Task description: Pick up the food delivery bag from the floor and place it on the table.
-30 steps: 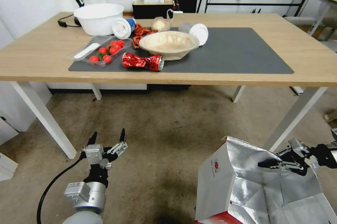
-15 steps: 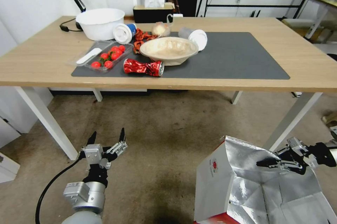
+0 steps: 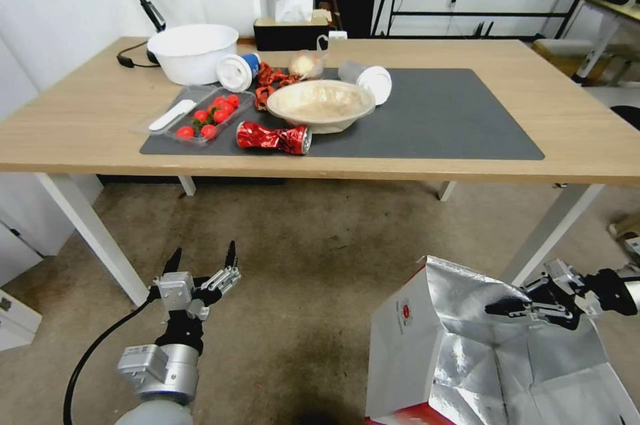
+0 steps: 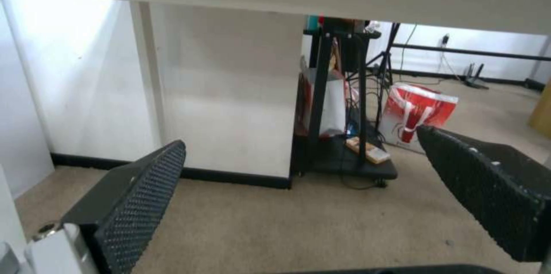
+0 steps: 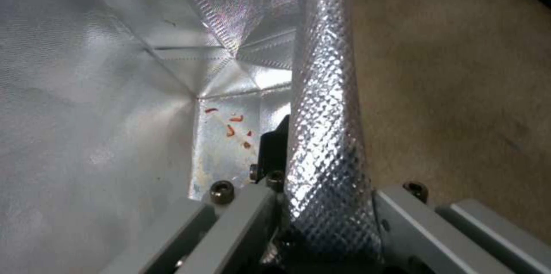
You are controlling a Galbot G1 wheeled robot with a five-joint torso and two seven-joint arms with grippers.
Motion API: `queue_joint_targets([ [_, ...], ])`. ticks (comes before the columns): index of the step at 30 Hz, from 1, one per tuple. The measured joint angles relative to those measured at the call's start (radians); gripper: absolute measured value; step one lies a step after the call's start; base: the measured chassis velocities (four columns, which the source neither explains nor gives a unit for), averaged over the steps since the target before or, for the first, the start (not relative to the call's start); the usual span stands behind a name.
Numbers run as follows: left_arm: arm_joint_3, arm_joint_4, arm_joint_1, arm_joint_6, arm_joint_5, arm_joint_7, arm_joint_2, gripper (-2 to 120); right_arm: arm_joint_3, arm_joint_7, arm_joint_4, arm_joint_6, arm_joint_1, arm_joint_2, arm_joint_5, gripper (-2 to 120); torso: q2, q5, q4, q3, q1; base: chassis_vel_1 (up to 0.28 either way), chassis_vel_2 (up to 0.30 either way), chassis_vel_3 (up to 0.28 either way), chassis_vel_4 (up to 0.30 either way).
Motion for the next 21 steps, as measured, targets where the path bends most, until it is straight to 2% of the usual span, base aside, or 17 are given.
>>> queue_joint_targets([
  [21,0.001,-0.004,-0.002,0.007,-0.002,-0.01,0.004,100,-0.003,0.0,-0.006,-0.002,0.005,0.001,0.011,0,0.084,-0.0001,0.0,0.052,0.031,0.0,0.0,0.0,0.0],
])
